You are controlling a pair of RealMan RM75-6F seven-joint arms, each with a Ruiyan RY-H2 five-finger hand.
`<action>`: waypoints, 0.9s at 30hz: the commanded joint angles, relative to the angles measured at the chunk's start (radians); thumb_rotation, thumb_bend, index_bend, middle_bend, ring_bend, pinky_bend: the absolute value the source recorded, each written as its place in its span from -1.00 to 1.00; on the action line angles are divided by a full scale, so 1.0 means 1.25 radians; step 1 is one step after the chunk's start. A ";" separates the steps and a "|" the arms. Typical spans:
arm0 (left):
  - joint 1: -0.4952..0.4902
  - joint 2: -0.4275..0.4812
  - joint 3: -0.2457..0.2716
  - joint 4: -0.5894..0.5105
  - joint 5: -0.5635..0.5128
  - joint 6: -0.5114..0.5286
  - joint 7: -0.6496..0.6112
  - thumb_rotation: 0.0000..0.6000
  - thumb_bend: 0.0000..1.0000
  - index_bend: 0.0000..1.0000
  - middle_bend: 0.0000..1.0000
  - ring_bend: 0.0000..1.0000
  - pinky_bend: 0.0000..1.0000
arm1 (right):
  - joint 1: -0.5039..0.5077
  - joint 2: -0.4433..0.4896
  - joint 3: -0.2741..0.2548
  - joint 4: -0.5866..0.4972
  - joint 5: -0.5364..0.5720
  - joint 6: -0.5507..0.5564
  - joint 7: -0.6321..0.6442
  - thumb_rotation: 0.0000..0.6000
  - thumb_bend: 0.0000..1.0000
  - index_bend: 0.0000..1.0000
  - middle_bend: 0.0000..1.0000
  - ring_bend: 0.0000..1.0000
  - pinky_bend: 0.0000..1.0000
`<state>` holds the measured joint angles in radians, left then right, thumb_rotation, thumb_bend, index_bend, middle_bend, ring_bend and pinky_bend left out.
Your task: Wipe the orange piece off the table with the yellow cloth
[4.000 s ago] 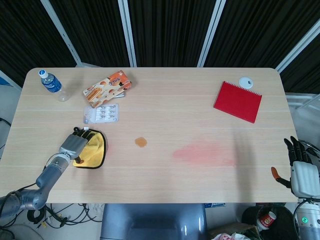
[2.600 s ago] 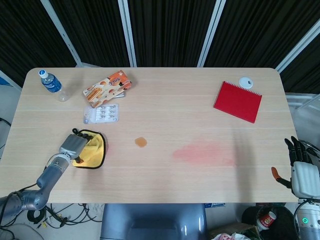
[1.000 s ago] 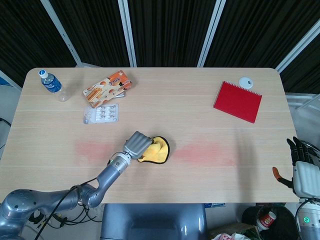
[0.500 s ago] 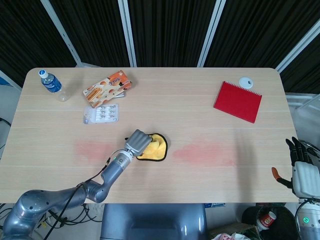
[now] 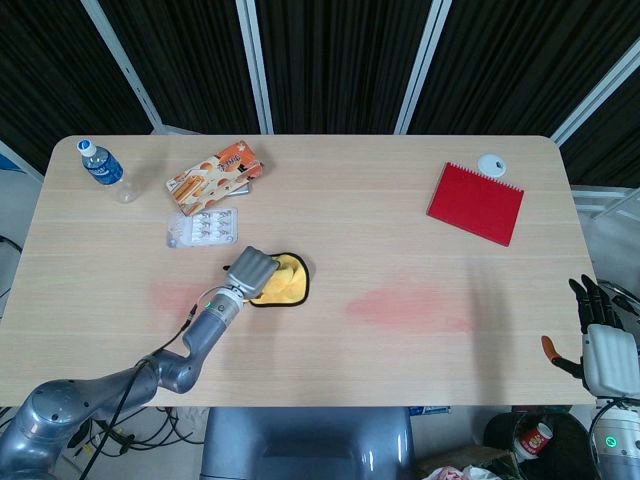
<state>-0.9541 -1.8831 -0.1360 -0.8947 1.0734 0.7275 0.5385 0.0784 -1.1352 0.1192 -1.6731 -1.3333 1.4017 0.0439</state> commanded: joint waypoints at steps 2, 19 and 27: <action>0.022 0.031 0.013 0.007 0.002 0.001 -0.007 1.00 -0.03 0.39 0.35 0.21 0.50 | 0.000 0.001 0.000 0.000 0.000 0.000 0.001 1.00 -0.56 -0.98 -1.00 -1.00 -0.63; 0.077 0.112 0.026 0.020 0.008 0.007 -0.035 1.00 -0.03 0.40 0.35 0.21 0.50 | 0.000 0.000 0.000 -0.003 0.001 0.001 -0.005 1.00 -0.56 -0.98 -1.00 -1.00 -0.63; 0.055 0.072 0.014 0.005 0.013 0.003 -0.020 1.00 -0.03 0.40 0.35 0.21 0.50 | 0.000 0.001 0.001 -0.001 0.003 0.001 -0.003 1.00 -0.56 -0.98 -1.00 -1.00 -0.63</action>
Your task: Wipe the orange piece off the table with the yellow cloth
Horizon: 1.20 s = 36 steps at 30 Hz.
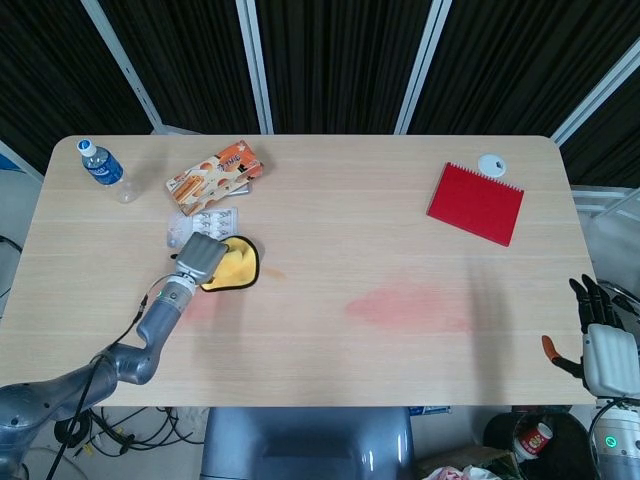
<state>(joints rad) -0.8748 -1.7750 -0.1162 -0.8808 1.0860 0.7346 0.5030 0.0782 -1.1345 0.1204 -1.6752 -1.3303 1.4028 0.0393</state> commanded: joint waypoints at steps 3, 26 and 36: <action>-0.021 -0.044 -0.005 -0.013 0.008 -0.002 0.020 1.00 -0.03 0.40 0.35 0.21 0.50 | 0.000 0.001 0.001 0.001 0.001 0.000 0.003 1.00 -0.56 -0.98 -1.00 -1.00 -0.63; -0.134 -0.201 -0.076 0.049 -0.028 -0.025 0.099 1.00 -0.03 0.40 0.35 0.21 0.50 | -0.004 0.005 -0.002 0.000 -0.008 0.006 0.013 1.00 -0.56 -0.98 -1.00 -1.00 -0.63; -0.130 -0.198 -0.083 0.139 -0.060 -0.041 0.116 1.00 -0.03 0.41 0.35 0.22 0.50 | -0.003 0.004 0.000 0.008 -0.012 0.008 0.016 1.00 -0.56 -0.98 -1.00 -1.00 -0.63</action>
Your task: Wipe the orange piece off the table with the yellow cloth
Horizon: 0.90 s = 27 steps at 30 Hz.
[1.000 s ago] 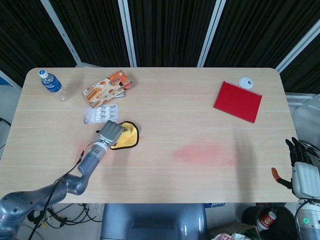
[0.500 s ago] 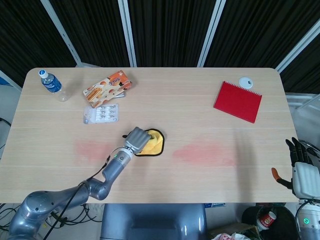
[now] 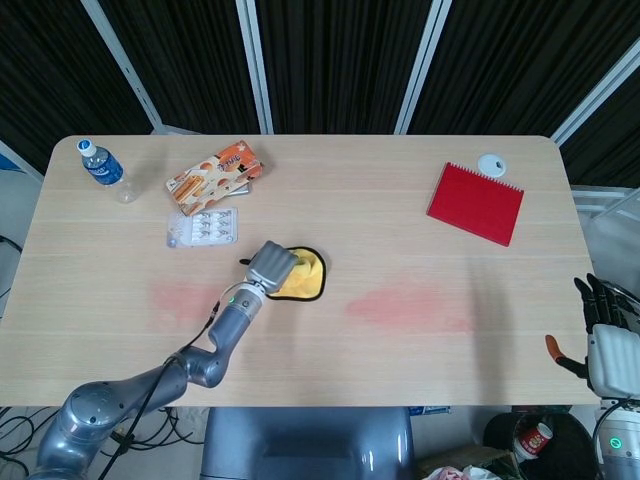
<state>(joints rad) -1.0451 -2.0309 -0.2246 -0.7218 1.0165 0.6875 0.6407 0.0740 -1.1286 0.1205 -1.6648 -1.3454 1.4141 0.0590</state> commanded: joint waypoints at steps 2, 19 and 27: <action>0.014 0.018 0.008 0.021 -0.004 -0.002 0.007 1.00 -0.03 0.41 0.35 0.22 0.50 | 0.001 -0.001 -0.001 -0.001 0.000 -0.001 -0.002 1.00 -0.56 -0.98 -1.00 -1.00 -0.63; 0.109 0.150 0.024 -0.018 -0.027 0.029 0.002 1.00 -0.03 0.41 0.35 0.22 0.50 | 0.003 -0.003 -0.002 -0.003 -0.002 -0.003 -0.006 1.00 -0.56 -0.98 -1.00 -1.00 -0.63; 0.165 0.298 0.014 -0.248 0.030 0.145 -0.071 1.00 -0.03 0.41 0.36 0.22 0.50 | 0.003 -0.003 -0.003 -0.003 -0.006 -0.003 -0.008 1.00 -0.56 -0.98 -1.00 -1.00 -0.63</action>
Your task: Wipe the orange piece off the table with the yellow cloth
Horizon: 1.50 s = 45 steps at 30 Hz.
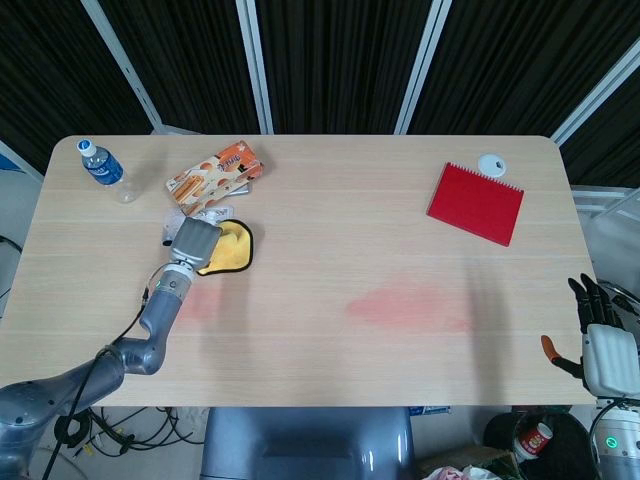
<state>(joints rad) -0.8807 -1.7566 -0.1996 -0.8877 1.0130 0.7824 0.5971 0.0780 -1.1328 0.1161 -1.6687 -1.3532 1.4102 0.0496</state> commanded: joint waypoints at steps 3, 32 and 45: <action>0.057 0.131 -0.012 -0.191 0.034 0.114 -0.037 1.00 -0.03 0.41 0.35 0.22 0.50 | 0.000 0.000 0.000 -0.002 0.002 0.000 0.000 1.00 -0.56 -0.98 -1.00 -1.00 -0.63; 0.140 0.223 0.014 -0.195 -0.070 0.071 -0.111 1.00 -0.88 -0.87 -1.00 -1.00 -0.72 | -0.002 0.001 0.001 -0.006 0.004 0.004 -0.006 1.00 -0.56 -0.98 -1.00 -1.00 -0.63; 0.246 0.338 0.035 -0.395 -0.003 0.201 -0.213 1.00 -0.92 -0.97 -1.00 -1.00 -0.82 | 0.000 0.000 0.000 -0.001 0.001 0.001 -0.007 1.00 -0.56 -0.98 -1.00 -1.00 -0.63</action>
<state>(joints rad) -0.6200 -1.3811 -0.1680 -1.3119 0.9760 0.9786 0.3736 0.0783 -1.1324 0.1156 -1.6704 -1.3520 1.4109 0.0410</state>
